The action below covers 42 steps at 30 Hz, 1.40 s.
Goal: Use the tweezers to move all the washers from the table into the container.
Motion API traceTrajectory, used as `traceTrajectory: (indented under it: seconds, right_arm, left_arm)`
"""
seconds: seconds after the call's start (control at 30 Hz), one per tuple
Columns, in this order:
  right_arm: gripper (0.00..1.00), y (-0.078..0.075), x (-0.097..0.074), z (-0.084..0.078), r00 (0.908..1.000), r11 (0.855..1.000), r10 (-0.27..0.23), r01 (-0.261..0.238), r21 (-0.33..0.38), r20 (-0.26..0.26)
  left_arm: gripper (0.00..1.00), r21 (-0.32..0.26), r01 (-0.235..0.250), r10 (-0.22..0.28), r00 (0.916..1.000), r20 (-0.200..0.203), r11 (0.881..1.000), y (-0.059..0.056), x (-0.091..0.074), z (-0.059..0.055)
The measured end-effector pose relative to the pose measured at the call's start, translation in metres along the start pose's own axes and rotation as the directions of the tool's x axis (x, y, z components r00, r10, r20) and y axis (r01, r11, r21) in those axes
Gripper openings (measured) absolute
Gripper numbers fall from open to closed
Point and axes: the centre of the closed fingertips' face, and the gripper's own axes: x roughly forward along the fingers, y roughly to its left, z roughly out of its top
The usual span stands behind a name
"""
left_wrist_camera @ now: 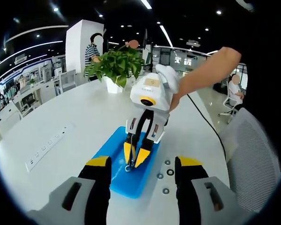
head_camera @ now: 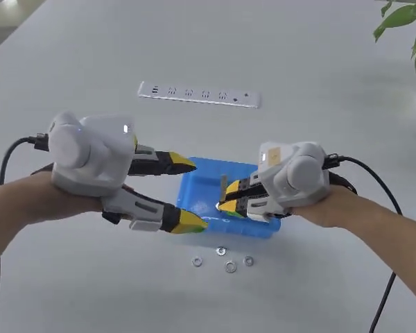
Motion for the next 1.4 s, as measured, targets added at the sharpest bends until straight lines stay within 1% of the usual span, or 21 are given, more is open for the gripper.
traceTrajectory:
  seconds: [0.07, 0.13, 0.17, 0.37, 0.53, 0.77, 1.0, 1.4]
  right_arm:
    - [0.08, 0.000, 0.001, -0.001, 1.0000, 1.000, 0.005, -0.005, -0.001, -0.003]
    - [0.08, 0.002, 0.002, -0.002, 1.0000, 1.000, 0.009, -0.009, 0.000, -0.003]
    - [0.08, 0.002, 0.003, -0.001, 0.9999, 1.000, 0.010, -0.010, 0.006, 0.009]
    - [0.08, 0.000, 0.003, -0.001, 0.9998, 1.000, 0.015, -0.015, 0.008, 0.012]
    - [0.08, 0.000, 0.003, -0.002, 0.9997, 1.000, 0.014, -0.015, 0.007, 0.018]
    - [0.08, 0.000, 0.005, -0.001, 0.9996, 1.000, 0.020, -0.020, 0.002, 0.020]
    - [0.08, -0.001, 0.006, -0.001, 0.9995, 1.000, 0.023, -0.023, 0.002, 0.021]
    - [0.10, 0.000, 0.005, -0.001, 0.9997, 1.000, 0.023, -0.022, -0.009, 0.006]
  left_arm:
    - [0.50, 0.023, -0.006, 0.006, 0.9999, -0.009, 1.000, 0.005, 0.003, 0.000]
    - [0.45, 0.028, 0.004, -0.004, 1.0000, -0.009, 1.000, 0.007, 0.006, 0.002]
    - [0.42, 0.033, 0.009, -0.009, 0.9999, -0.012, 0.999, 0.008, 0.008, 0.002]
    - [0.29, 0.064, 0.037, -0.035, 0.9988, -0.036, 0.997, 0.014, 0.020, 0.001]
    - [0.24, 0.086, 0.059, -0.056, 0.9973, -0.047, 0.995, 0.019, 0.029, 0.001]
    - [0.19, 0.106, 0.085, -0.077, 0.9943, -0.074, 0.991, 0.025, 0.037, -0.004]
    - [0.08, 0.119, 0.114, -0.105, 0.9913, -0.080, 0.986, 0.022, 0.039, -0.005]
    - [0.07, 0.143, 0.134, -0.123, 0.9890, -0.082, 0.981, 0.019, 0.041, -0.003]
